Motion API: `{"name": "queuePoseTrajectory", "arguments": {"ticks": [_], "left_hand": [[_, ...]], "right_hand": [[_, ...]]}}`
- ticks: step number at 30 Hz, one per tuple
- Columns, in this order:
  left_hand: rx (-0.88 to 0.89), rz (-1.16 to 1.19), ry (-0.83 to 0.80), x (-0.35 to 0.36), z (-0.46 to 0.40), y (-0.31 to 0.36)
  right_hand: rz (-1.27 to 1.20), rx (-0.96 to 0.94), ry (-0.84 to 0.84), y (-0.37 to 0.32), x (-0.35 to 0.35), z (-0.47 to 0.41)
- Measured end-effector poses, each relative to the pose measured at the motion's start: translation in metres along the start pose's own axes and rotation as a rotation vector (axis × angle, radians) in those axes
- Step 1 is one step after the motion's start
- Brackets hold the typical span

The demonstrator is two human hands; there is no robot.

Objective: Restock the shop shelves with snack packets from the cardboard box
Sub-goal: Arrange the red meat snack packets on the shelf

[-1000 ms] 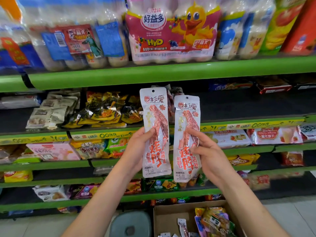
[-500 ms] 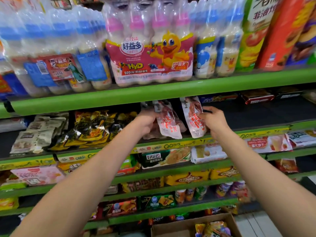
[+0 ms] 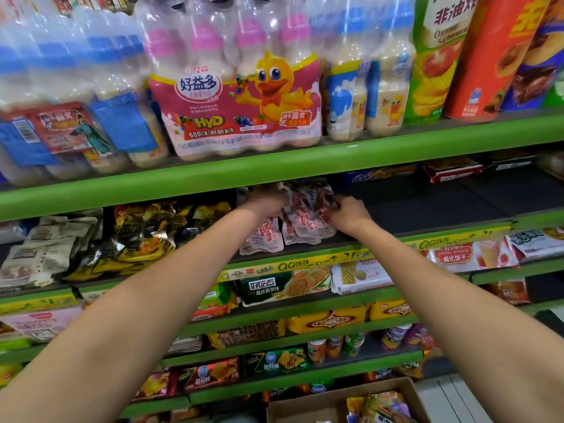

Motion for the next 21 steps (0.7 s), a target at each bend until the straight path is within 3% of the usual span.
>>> {"name": "queuePoseTrajectory", "arguments": {"ticks": [3,6,10,13,18,21], "left_hand": [[0.137,-0.338,-0.009,0.005,0.014,0.003],[0.257,-0.559,-0.163,0.023,0.024,0.003],[0.237,-0.735,-0.278,0.032,0.03,-0.009],[0.24,-0.68,-0.213,0.032,0.041,-0.008],[0.363,-0.375,-0.031,0.022,0.091,-0.009],[0.399,-0.189,-0.04,0.022,0.138,-0.036]], "right_hand": [[0.16,-0.037,-0.035,-0.001,0.003,0.001],[0.271,-0.067,-0.078,-0.002,0.007,0.001],[0.293,-0.092,-0.124,-0.002,0.003,0.003],[0.241,-0.114,-0.086,-0.001,-0.001,0.014],[0.023,-0.264,0.171,0.0,-0.006,0.07],[-0.063,-0.307,0.251,0.015,0.002,0.122]]}}
Point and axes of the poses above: each hand's wrist, its own z-axis away from the middle knuckle, its own x-axis out of the palm, y = z × x, the point moved 2 cm from there along -z, towards the middle knuckle, and after that the axes turned 6 degrees about z, right-handed, at the moved point
